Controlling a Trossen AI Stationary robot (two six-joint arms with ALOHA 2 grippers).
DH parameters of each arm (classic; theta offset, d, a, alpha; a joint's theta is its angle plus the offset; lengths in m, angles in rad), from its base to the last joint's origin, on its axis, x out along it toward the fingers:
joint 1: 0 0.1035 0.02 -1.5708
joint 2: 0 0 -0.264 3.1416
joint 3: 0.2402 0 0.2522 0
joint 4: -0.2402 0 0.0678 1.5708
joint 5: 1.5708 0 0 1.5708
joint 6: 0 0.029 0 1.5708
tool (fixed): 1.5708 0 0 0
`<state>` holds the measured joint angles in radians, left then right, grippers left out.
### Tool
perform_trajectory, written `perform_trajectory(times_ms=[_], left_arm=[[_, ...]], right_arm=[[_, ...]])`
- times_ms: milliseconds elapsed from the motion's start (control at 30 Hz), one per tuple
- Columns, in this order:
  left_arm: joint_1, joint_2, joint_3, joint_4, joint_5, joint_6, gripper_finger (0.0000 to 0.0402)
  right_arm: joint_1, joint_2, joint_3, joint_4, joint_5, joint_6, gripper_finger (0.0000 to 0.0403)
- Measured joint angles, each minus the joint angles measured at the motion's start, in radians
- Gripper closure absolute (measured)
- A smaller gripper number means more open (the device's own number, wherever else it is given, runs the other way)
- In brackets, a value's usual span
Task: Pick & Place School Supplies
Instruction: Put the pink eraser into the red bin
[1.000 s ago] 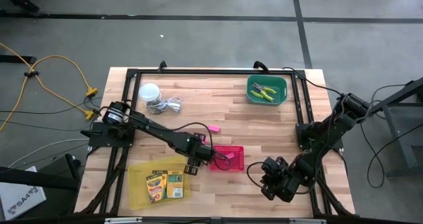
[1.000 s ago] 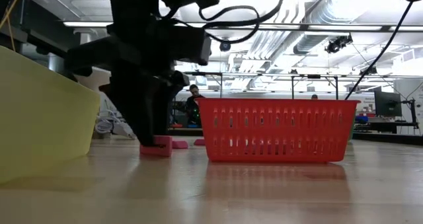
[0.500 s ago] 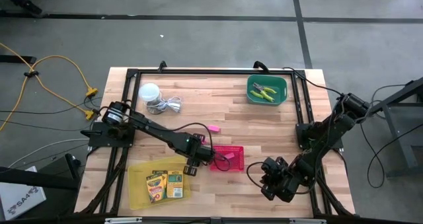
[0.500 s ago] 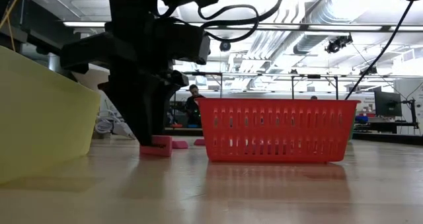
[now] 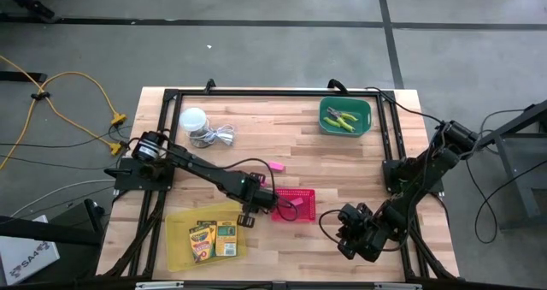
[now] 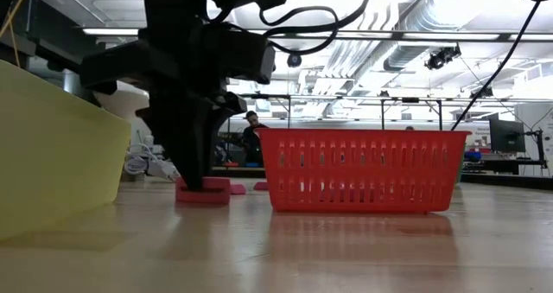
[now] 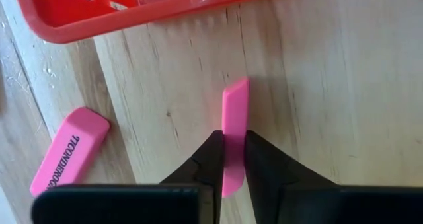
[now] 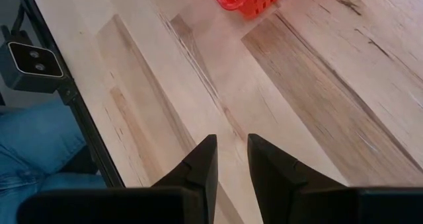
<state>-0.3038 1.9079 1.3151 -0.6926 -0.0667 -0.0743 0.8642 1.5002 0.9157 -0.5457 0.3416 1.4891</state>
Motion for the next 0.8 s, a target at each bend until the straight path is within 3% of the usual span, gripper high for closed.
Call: perform_trajectory(times_ms=[533, 800], left_arm=[[0.000, -0.007, 0.002, -0.002, 0.035, -0.001, 0.0373], [-0.001, -0.077, 0.007, -0.012, 0.033, -0.002, 0.0373]], right_arm=[[0.000, 0.000, 0.000, 0.000, -0.004, 0.000, 0.0331], [0.000, 0.000, 0.000, 0.000, -0.005, -0.001, 0.0331]])
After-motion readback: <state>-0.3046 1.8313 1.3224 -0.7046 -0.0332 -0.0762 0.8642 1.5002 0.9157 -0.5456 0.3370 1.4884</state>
